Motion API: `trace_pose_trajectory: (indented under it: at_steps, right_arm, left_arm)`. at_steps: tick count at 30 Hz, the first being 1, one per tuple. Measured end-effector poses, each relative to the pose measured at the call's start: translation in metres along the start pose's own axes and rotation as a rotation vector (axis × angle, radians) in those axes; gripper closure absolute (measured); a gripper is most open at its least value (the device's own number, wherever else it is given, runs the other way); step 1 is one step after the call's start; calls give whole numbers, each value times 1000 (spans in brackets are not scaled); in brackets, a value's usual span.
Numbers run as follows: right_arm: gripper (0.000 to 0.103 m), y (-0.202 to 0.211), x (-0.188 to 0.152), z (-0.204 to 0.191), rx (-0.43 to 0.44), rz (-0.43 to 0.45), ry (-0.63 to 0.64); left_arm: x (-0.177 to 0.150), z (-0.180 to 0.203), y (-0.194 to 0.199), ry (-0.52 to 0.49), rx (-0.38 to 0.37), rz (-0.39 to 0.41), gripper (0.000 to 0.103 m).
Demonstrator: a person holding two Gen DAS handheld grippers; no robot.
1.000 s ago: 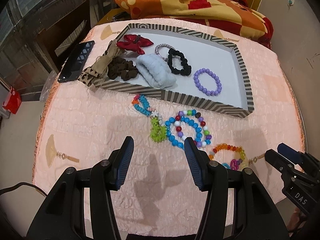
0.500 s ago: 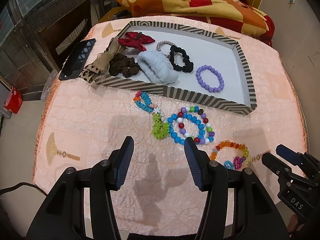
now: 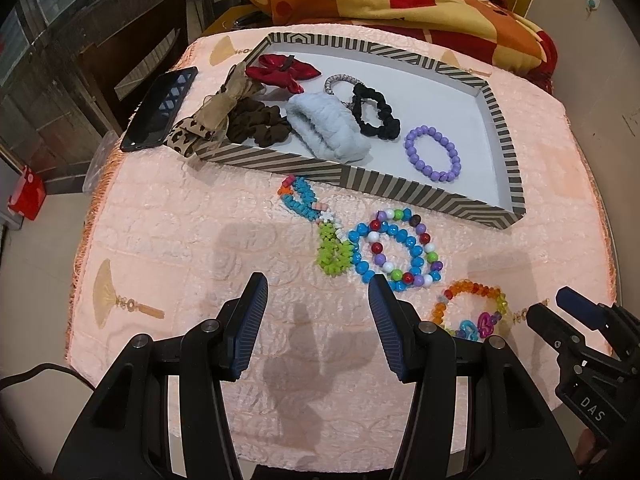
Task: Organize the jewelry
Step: 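Withdraw both tools from the tray back over the remaining bracelets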
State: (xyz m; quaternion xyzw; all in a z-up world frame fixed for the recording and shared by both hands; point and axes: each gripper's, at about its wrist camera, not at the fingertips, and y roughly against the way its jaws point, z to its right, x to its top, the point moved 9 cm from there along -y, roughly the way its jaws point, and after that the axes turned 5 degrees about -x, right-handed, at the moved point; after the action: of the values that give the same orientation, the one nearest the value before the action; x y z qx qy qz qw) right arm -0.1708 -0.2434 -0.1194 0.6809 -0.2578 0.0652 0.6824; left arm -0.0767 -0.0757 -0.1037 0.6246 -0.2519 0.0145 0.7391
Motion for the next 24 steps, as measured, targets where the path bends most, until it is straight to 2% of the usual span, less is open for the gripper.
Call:
trace_pose_trajectory:
  at_steps: [9,19,24]
  right_arm:
    - [53,-2,2,2,-56,8,33]
    - [53,-17,-12,5,-22,-51,30]
    - [53,-24,-12,2,15,-38,30]
  left_arm:
    - [1,-3,-3,3,-2,-8,51]
    - [-3,-18,-6,45,-53,-38,51]
    - [-12,-33,-13,76,-79,-70,51]
